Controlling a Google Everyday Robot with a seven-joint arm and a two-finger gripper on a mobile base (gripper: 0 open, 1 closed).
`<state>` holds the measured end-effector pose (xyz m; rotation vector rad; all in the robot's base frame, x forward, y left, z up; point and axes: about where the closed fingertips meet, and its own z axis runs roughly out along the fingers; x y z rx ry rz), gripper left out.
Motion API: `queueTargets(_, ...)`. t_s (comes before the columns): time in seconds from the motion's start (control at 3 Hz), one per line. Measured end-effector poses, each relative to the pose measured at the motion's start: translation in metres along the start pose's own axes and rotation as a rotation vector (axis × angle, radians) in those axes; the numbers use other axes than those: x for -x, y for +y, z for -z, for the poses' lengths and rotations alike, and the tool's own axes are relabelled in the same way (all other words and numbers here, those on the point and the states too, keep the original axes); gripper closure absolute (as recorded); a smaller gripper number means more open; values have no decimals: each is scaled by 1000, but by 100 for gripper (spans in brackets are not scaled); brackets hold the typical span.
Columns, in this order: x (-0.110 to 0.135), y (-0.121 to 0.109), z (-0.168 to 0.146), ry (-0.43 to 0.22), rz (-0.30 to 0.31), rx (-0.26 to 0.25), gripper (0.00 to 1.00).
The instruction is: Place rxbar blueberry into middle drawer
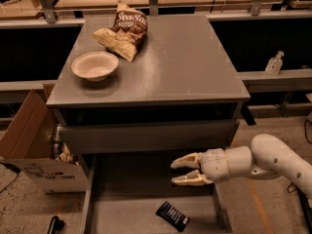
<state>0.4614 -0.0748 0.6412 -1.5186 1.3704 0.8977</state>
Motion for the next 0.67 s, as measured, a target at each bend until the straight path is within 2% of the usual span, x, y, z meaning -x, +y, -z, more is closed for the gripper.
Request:
queueTargets(0.33,1,0,-2,-2,1,4,0)
queueTargets(0.67,1,1,-2,-2,1,5,0)
